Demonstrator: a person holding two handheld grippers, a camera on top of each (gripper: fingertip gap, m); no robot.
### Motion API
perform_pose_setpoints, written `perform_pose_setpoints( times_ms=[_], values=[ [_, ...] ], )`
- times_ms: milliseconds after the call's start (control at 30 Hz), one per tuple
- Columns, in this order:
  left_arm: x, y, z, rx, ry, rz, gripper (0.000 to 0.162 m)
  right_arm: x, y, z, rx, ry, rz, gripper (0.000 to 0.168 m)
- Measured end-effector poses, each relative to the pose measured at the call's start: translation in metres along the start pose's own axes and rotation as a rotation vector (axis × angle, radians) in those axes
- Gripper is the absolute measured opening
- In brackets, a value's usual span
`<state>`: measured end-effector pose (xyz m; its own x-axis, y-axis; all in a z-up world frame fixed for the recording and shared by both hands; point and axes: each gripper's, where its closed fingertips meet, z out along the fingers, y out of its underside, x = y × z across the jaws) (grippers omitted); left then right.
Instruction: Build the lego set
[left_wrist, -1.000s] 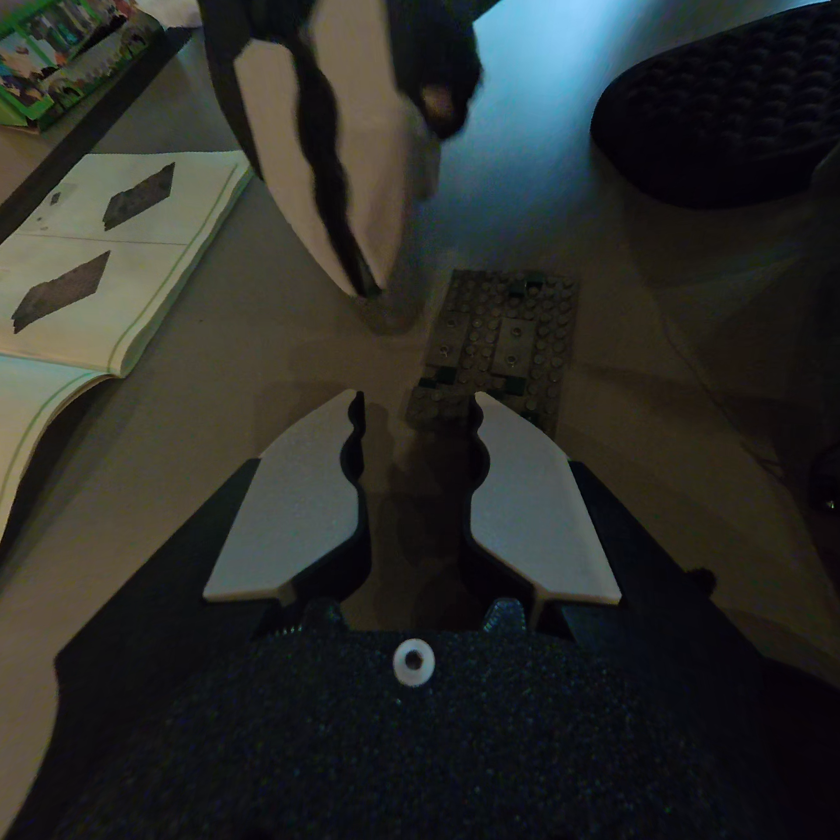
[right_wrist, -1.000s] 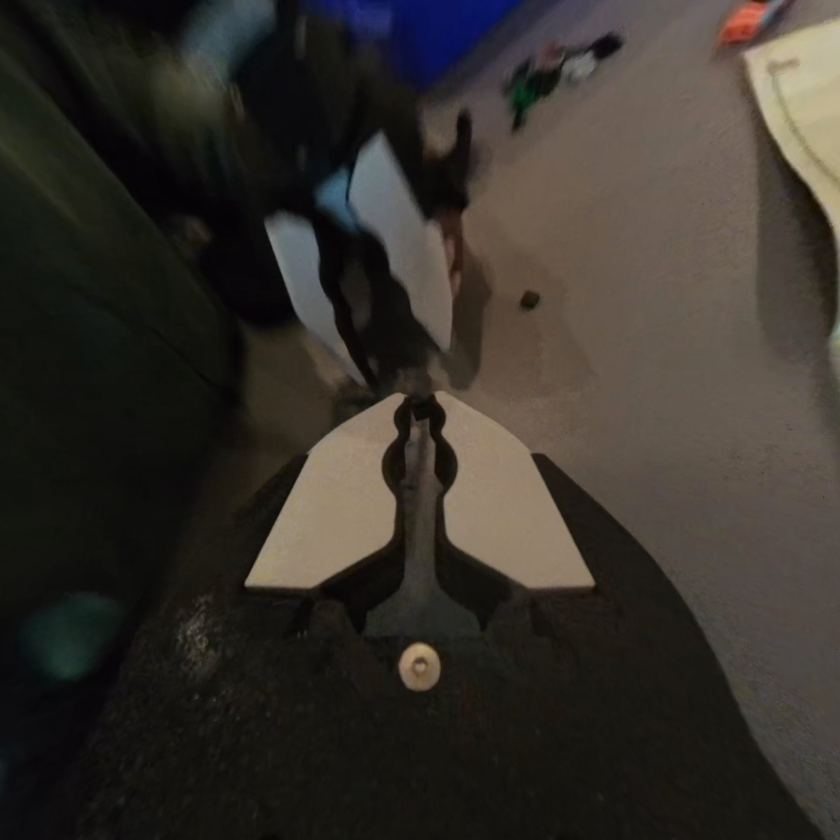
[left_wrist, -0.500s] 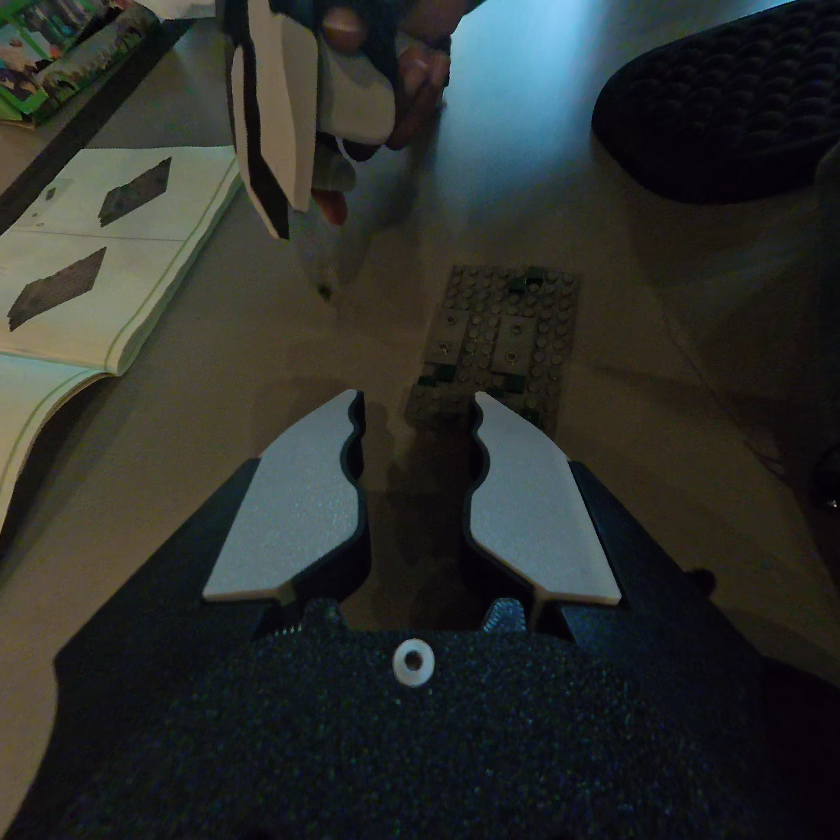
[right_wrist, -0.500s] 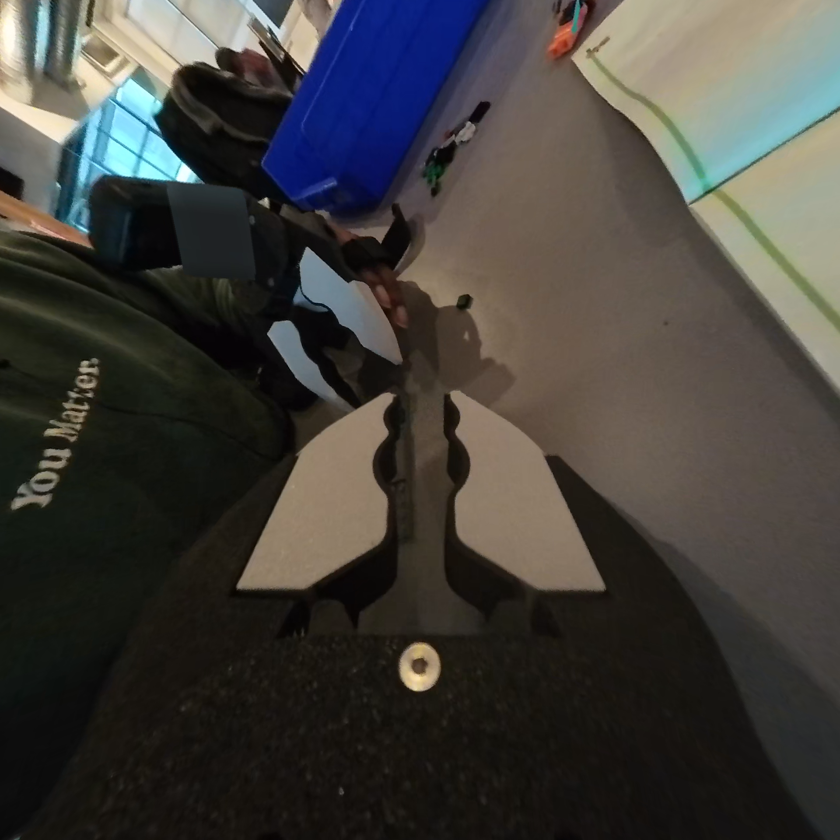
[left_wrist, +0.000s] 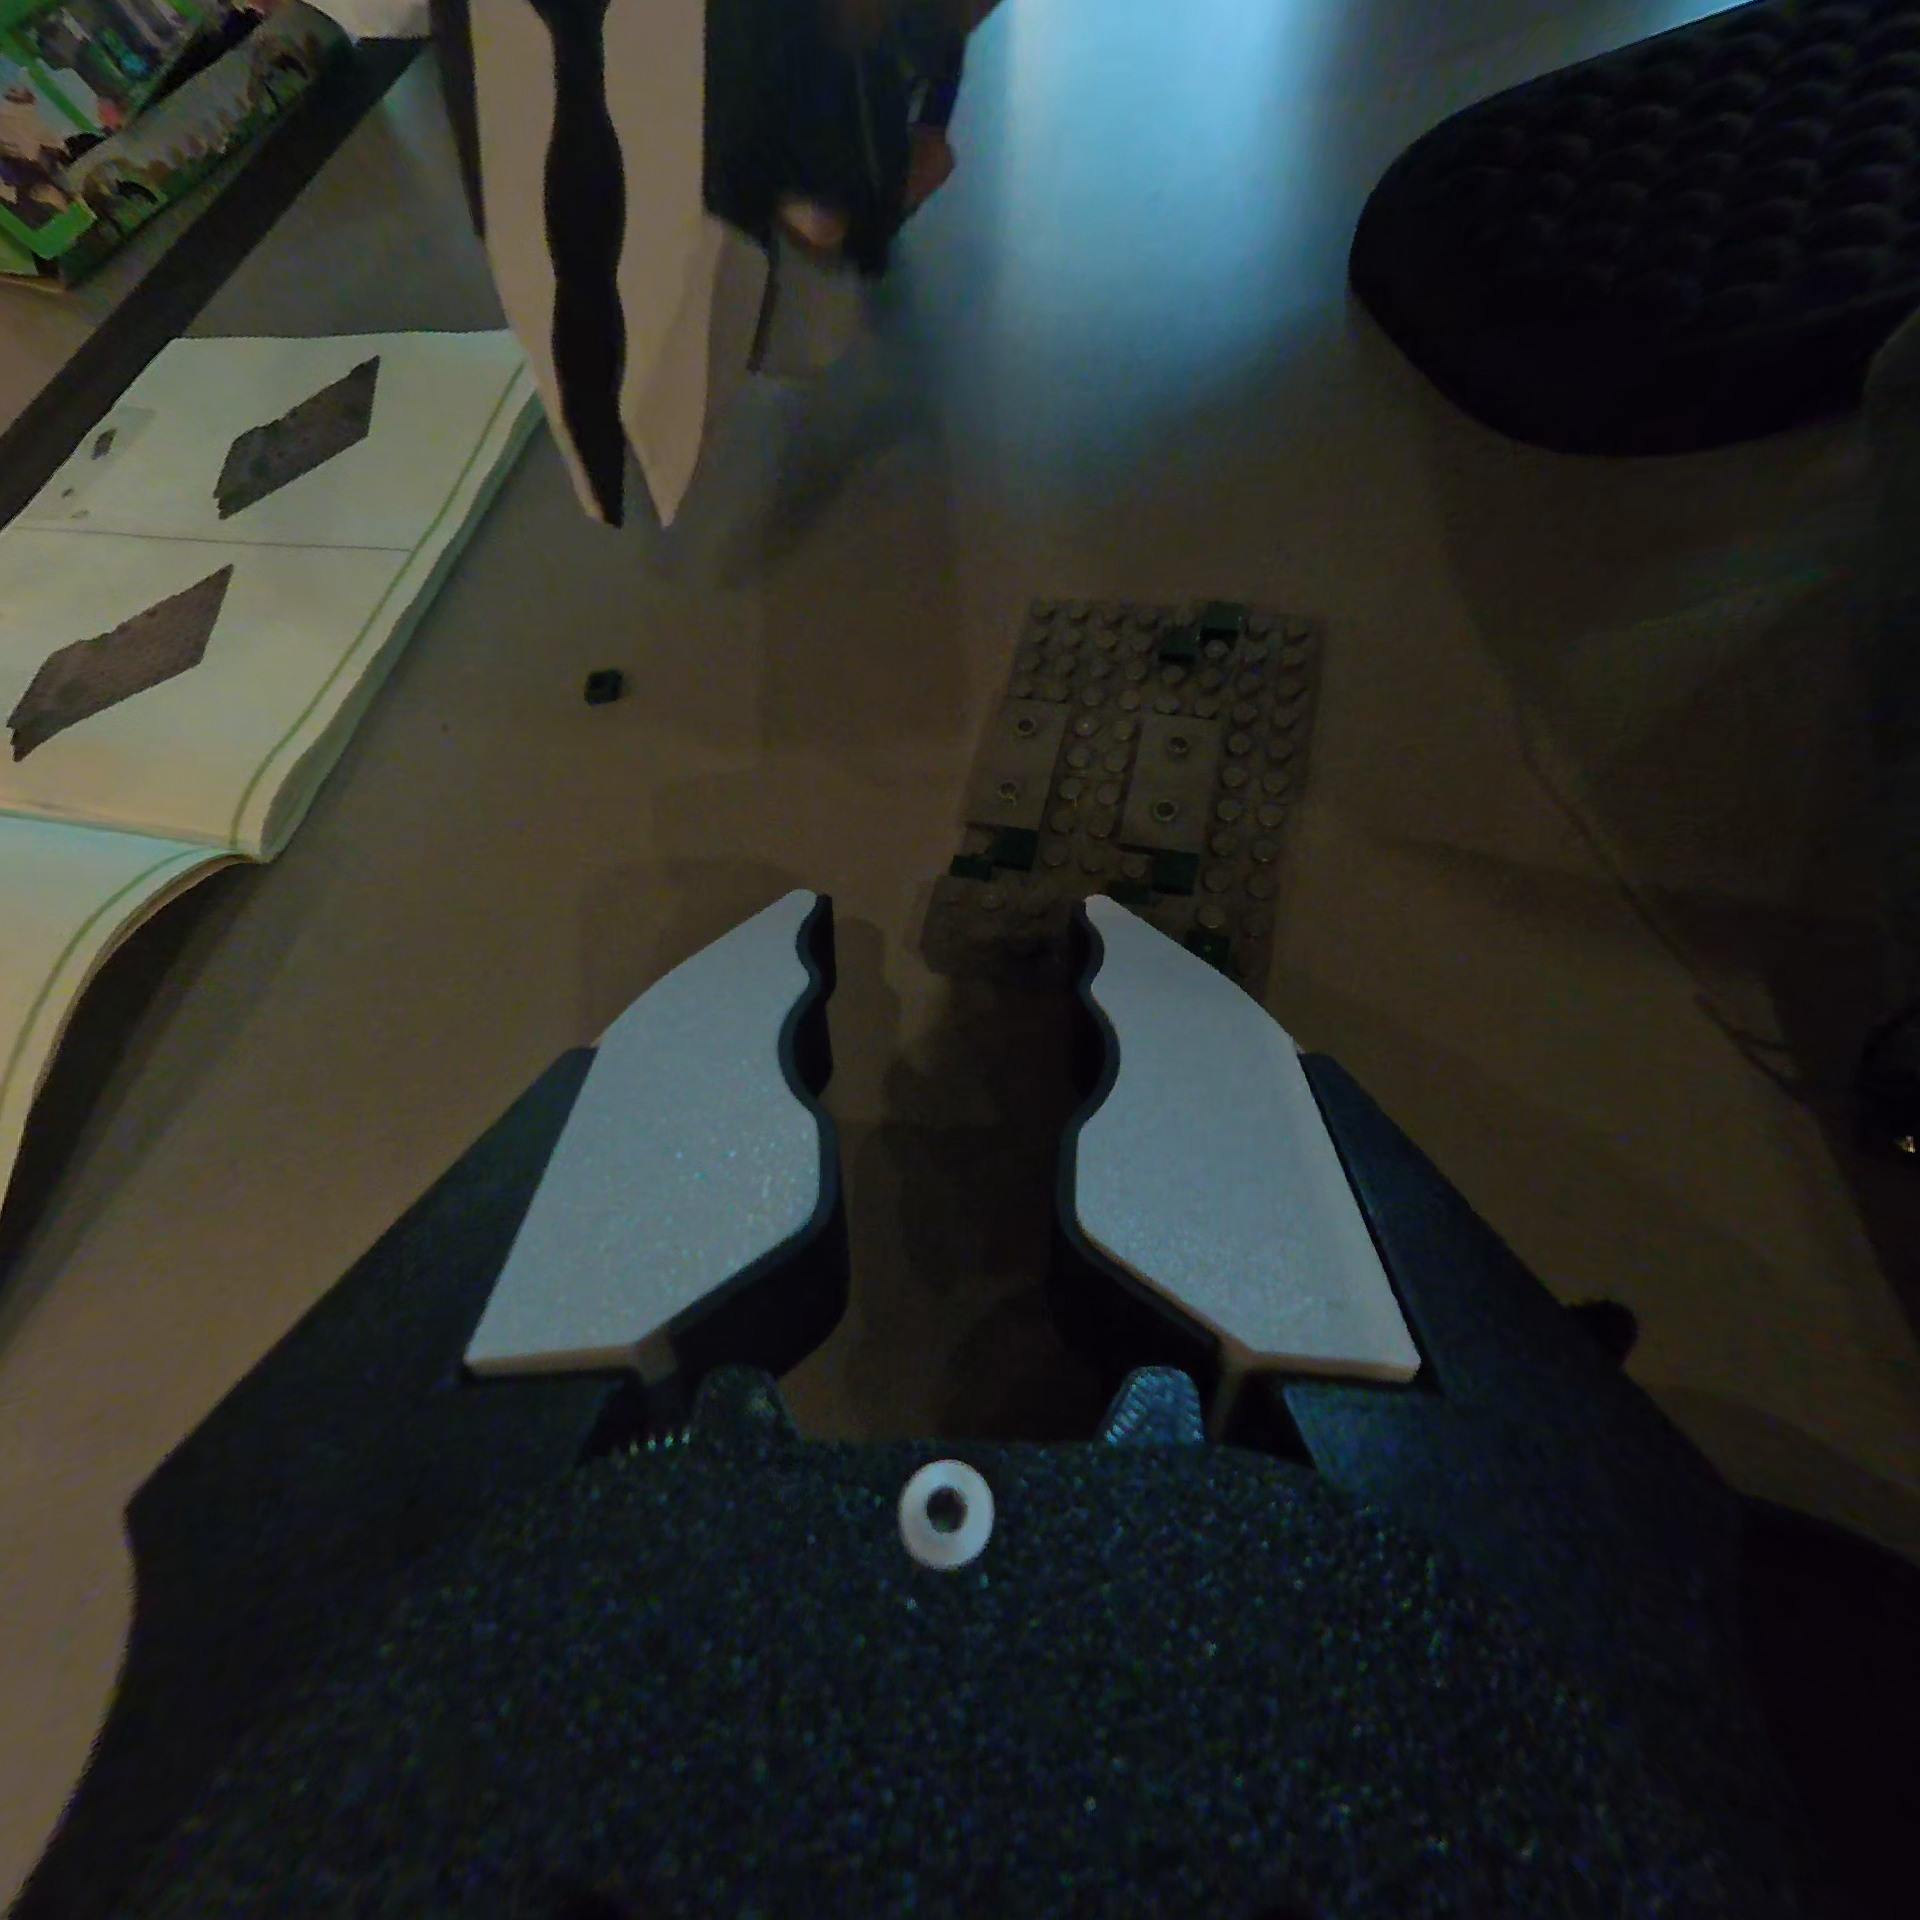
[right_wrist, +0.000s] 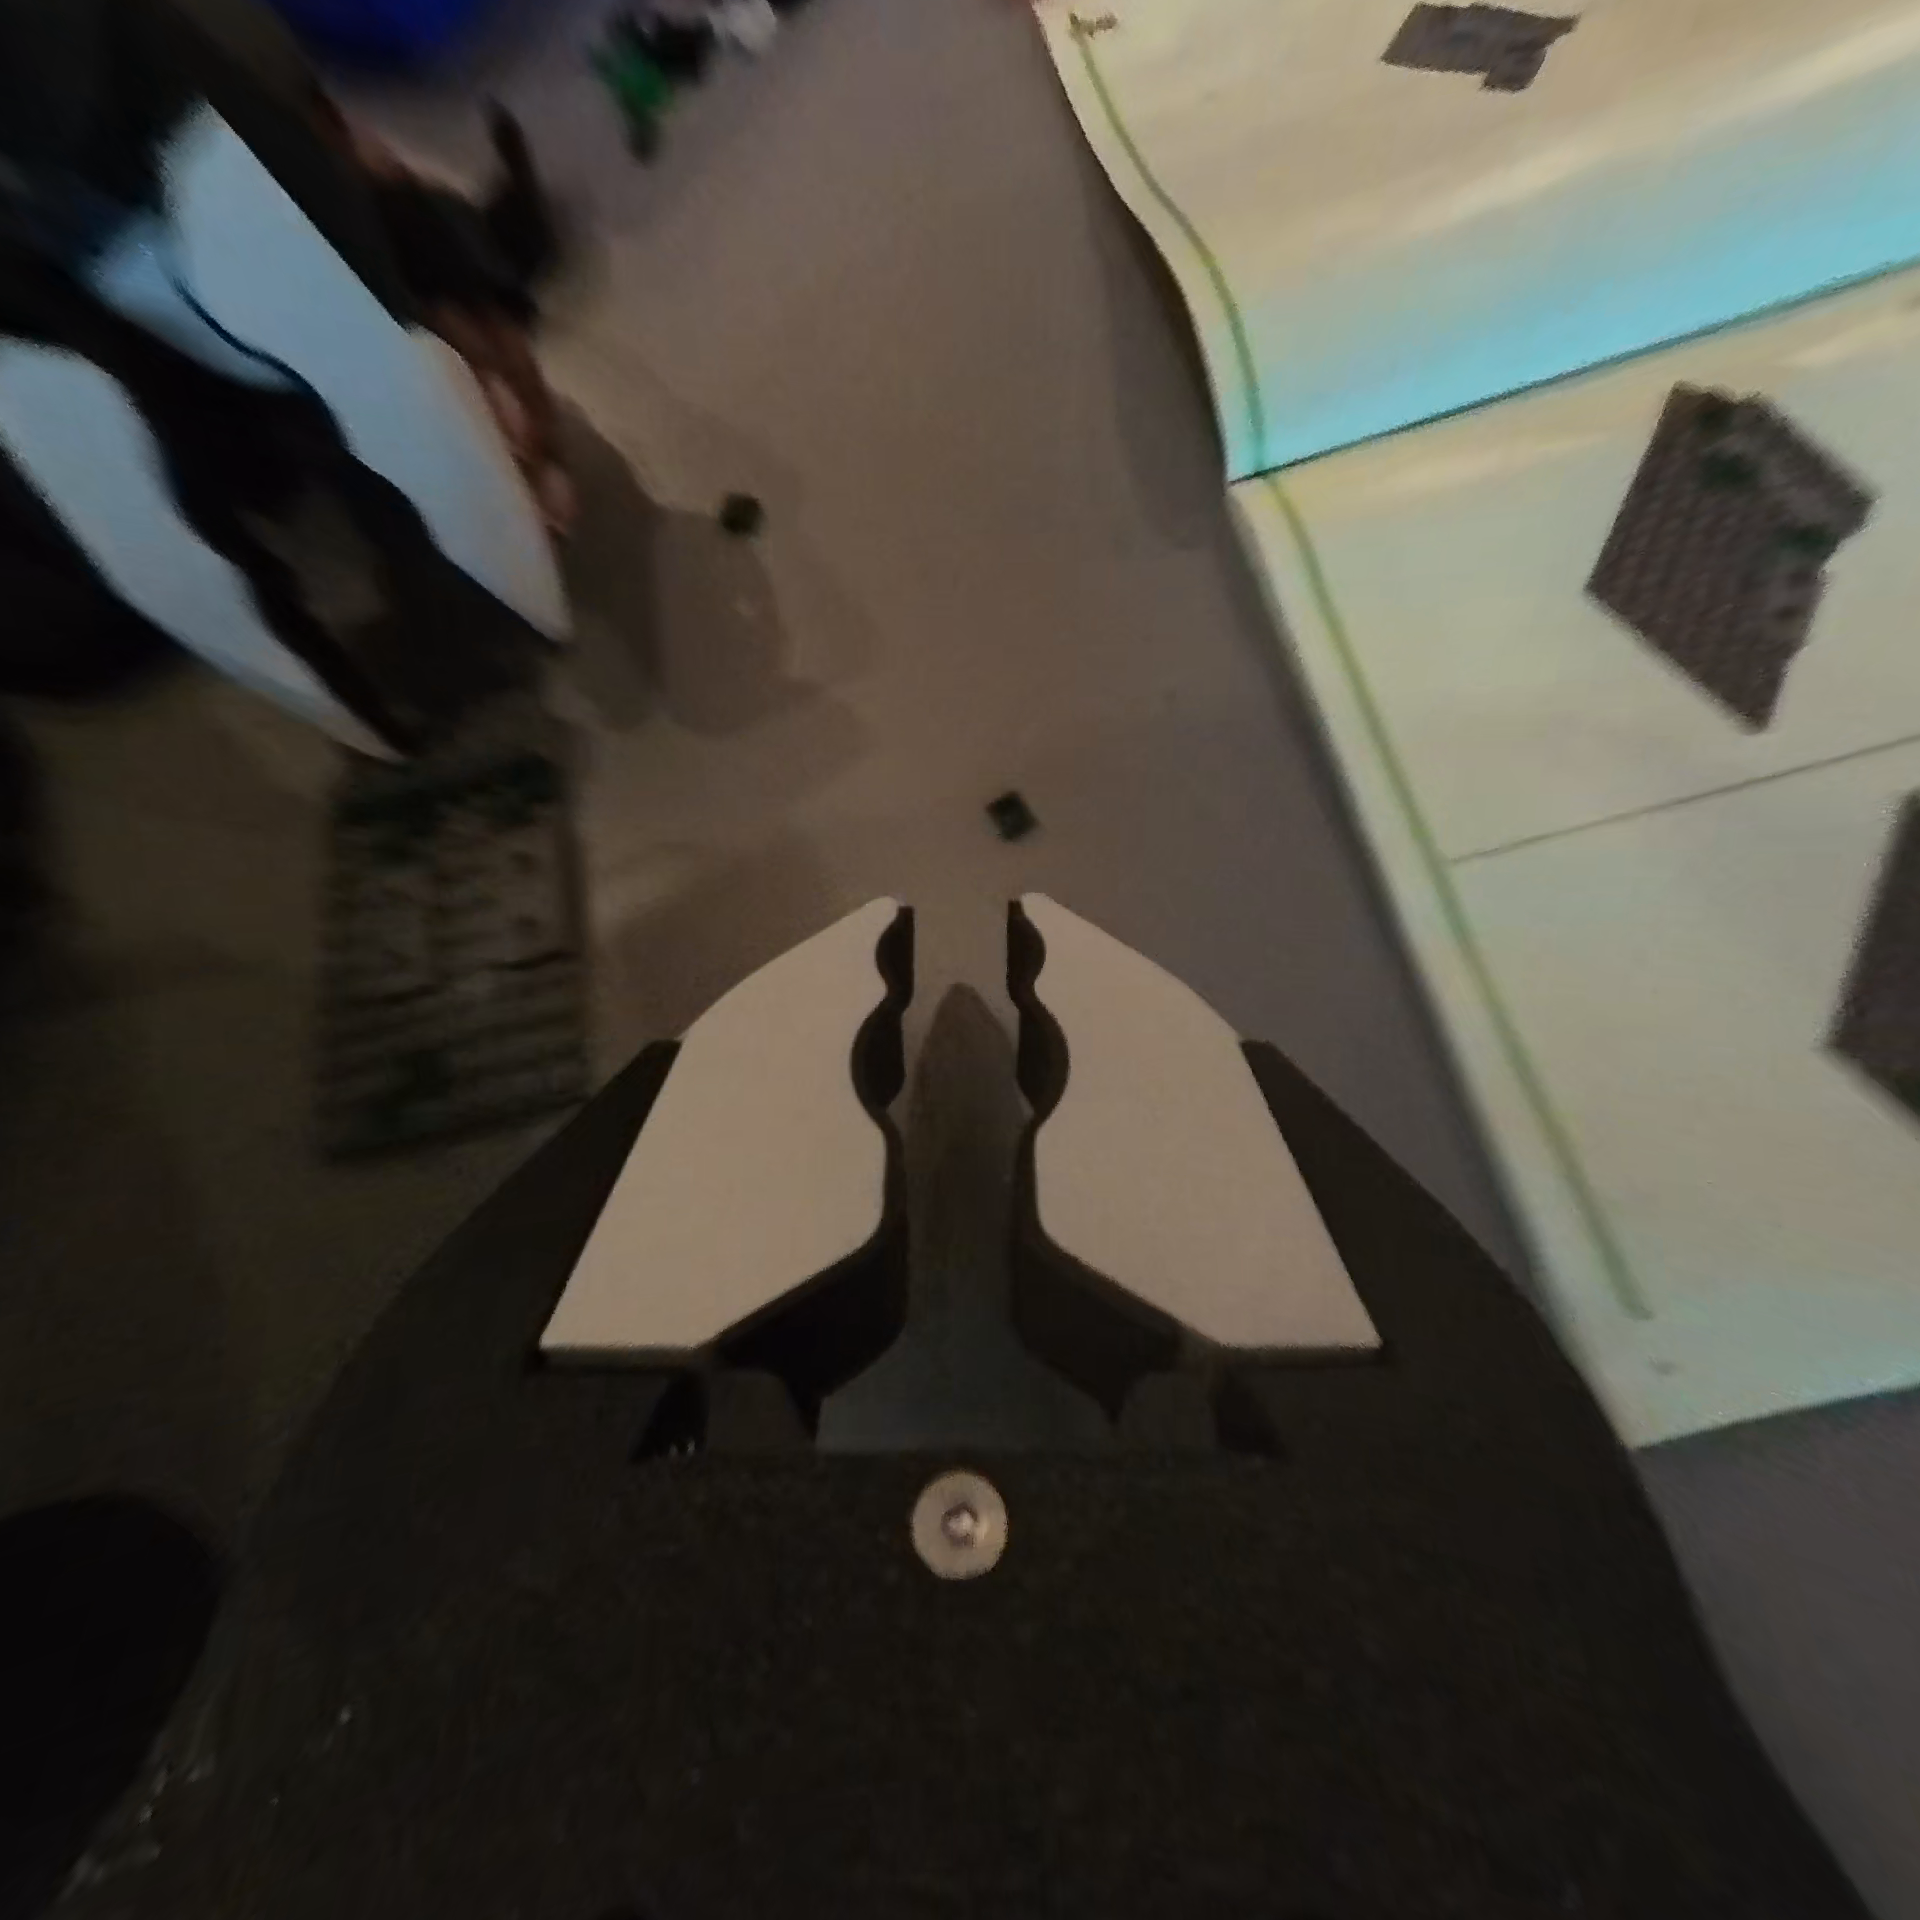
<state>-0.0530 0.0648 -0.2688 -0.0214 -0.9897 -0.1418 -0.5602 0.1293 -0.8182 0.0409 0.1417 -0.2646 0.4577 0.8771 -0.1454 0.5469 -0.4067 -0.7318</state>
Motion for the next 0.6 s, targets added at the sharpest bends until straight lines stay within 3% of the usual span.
perform_pose_setpoints(
  times_ms=[233,400,600],
  values=[
    [-0.001,-0.001,-0.001,0.007,-0.010,0.001,0.042,0.007,-0.004,0.026,-0.105,0.039,-0.297,0.014],
    [-0.010,0.001,-0.005,0.012,-0.042,-0.030,0.042,0.006,-0.003,0.036,-0.150,-0.020,-0.307,0.008],
    [-0.022,0.000,-0.009,0.036,-0.089,-0.047,0.041,-0.016,-0.005,0.037,-0.124,-0.153,-0.181,0.007]
  ],
)
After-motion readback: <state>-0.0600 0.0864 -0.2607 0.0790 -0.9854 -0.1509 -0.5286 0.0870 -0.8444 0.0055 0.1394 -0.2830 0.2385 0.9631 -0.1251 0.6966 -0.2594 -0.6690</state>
